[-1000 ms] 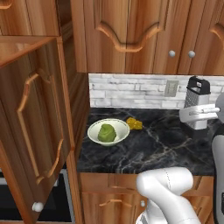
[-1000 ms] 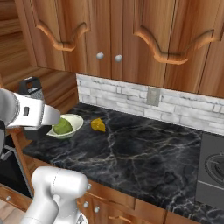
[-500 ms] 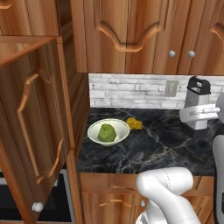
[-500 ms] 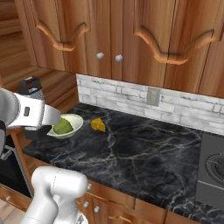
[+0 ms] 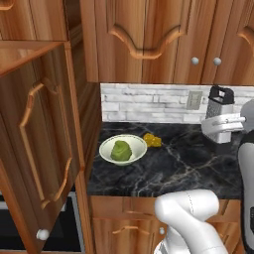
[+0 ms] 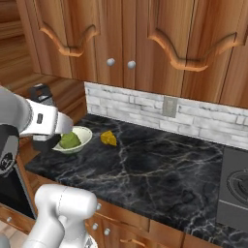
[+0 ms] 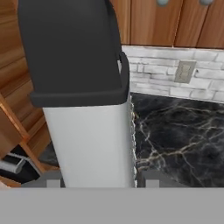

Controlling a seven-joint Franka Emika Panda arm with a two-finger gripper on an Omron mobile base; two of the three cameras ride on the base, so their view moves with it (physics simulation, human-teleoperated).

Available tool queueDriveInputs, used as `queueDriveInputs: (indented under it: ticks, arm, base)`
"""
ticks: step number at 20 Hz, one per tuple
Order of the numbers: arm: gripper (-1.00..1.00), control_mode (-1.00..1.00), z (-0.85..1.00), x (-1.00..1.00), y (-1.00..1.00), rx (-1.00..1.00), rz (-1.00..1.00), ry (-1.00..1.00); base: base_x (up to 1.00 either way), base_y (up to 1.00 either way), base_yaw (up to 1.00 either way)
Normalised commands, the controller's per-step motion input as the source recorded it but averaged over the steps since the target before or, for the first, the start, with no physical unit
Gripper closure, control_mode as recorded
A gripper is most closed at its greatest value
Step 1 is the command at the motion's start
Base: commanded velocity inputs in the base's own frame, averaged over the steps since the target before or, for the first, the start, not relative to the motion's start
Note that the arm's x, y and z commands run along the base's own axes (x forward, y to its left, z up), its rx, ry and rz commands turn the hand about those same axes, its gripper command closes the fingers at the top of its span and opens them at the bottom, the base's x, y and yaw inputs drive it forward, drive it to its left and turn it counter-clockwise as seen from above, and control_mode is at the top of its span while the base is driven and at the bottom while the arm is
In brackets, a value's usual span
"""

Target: Pick the cheese from the fridge and the cheese grater from the cabinet and place them next to the salad bowl.

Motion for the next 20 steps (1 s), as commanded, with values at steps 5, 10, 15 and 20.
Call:
queueDriveInputs:
  ticks: [5,10,15,20]
  arm:
    - [1.00,-1.00,-0.15,0.81,-0.21,0.07,0.23,0.01]
    - [1.00,-1.00,-0.29,0.03,-0.16,0.05,0.30,-0.13]
    - [1.00,-1.00,-0.36,-0.21,0.04,-0.06,0.20,-0.15]
    - [1.00,-1.00,-0.25,0.13,0.03,-0.06,0.05,-0.01]
  base:
    - [0.00,0.00,0.00]
    - [0.00,0.00,0.00]
    - [0.00,0.00,0.00]
    - [0.00,0.00,0.00]
